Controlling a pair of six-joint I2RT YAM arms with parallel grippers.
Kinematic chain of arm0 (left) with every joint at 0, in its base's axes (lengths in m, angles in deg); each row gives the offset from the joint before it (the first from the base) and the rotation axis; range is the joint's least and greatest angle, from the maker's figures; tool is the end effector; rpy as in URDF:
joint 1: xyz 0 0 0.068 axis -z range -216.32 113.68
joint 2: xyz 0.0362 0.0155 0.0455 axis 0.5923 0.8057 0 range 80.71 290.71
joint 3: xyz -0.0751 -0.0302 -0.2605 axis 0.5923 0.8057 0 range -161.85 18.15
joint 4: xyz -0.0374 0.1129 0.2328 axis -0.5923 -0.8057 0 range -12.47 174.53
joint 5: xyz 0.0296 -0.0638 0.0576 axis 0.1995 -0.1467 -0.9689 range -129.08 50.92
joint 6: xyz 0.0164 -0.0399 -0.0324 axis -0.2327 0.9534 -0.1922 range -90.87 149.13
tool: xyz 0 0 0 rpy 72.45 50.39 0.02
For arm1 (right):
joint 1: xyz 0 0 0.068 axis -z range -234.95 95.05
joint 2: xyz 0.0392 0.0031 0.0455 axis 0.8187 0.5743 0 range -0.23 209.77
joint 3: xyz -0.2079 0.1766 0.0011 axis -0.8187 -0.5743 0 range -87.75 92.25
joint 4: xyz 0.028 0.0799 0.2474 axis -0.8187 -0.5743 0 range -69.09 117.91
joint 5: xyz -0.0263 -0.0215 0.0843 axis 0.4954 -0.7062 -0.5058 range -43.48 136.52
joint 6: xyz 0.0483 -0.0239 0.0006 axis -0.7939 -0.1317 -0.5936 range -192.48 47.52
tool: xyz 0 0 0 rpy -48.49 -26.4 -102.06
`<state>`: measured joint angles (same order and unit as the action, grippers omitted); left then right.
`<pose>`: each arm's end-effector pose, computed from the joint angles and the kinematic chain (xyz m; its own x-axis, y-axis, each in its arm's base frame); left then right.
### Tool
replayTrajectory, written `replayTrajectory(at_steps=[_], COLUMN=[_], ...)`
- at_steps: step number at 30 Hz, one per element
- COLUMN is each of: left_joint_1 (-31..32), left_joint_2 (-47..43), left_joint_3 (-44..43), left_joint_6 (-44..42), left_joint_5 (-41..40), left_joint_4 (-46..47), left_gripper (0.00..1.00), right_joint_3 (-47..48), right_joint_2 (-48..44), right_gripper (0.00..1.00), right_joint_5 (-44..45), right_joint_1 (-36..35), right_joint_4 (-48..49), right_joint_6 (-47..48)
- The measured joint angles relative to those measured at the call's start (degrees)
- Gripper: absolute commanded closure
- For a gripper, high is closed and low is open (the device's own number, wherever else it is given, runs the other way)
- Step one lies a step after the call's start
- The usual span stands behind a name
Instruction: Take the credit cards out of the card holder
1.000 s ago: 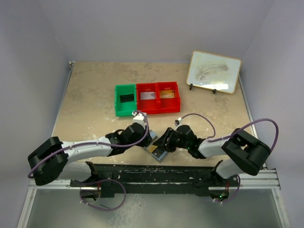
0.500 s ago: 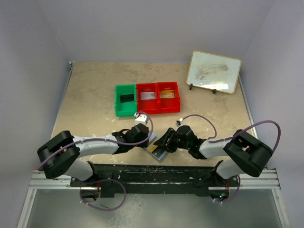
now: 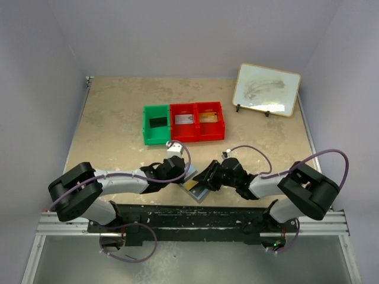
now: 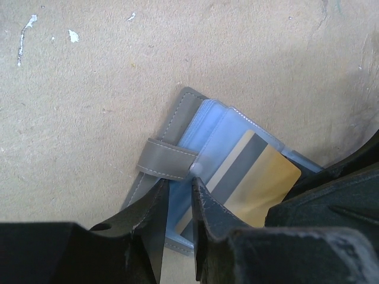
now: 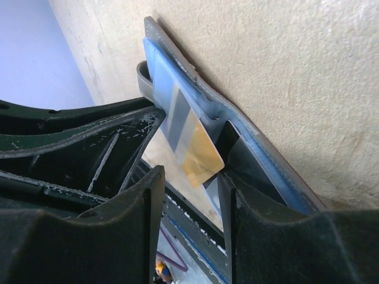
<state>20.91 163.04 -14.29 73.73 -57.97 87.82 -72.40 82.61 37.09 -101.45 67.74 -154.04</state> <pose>0.1518 -0.2144 0.1482 -0.7540 -0.0561 -0.6545 0.2045 0.9268 -0.3150 0.1561 0.1730 0.1214 -0.8535 0.5182 -0.0548 0.1964 0.4173 0.8873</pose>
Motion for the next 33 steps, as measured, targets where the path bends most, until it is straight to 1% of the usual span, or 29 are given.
replayTrajectory(at_steps=[12, 13, 15, 19, 23, 25, 28, 31, 33], left_joint_1=[0.2, 0.2, 0.2, 0.2, 0.7, 1.1, 2.1, 2.5, 2.5], left_joint_2=[-2.5, -2.5, -2.6, -2.6, -2.8, -3.3, -6.0, -11.3, -16.1], left_joint_3=[2.5, 2.6, 2.7, 2.8, 2.8, 2.8, 2.9, 4.2, 5.2], left_joint_6=[2.9, 3.0, 3.4, 4.2, 4.4, 4.5, 4.5, 4.8, 5.4], left_joint_5=[-0.5, -0.4, -0.4, -0.4, -0.5, -0.9, -3.4, -5.6, -6.4], left_joint_4=[0.7, 0.7, 0.8, 1.0, 0.8, -0.2, -5.3, -9.9, -12.2], left_gripper=[0.81, 0.81, 0.81, 0.81, 0.80, 0.79, 0.75, 0.72, 0.71], right_joint_3=[-0.9, -1.0, -1.7, -3.5, -3.3, -2.6, -1.4, -0.3, 1.0], right_joint_2=[0.4, 0.4, 0.4, 1.7, 2.7, 2.9, 2.9, 2.9, 3.1], right_gripper=[0.69, 0.72, 0.75, 0.77, 0.83, 0.85, 0.88, 0.96, 0.99], right_joint_5=[1.4, 1.4, 1.5, 1.4, 1.4, 1.5, 1.9, 2.1, 1.7], right_joint_1=[0.0, 0.0, 0.0, 0.0, 0.0, 0.0, 0.3, 1.4, 2.1], right_joint_4=[0.8, 0.9, 2.2, 6.4, 7.4, 6.6, 4.9, 3.3, 2.2], right_joint_6=[-1.6, -1.6, -1.7, -2.4, -2.6, -2.4, -1.2, 1.2, 3.7])
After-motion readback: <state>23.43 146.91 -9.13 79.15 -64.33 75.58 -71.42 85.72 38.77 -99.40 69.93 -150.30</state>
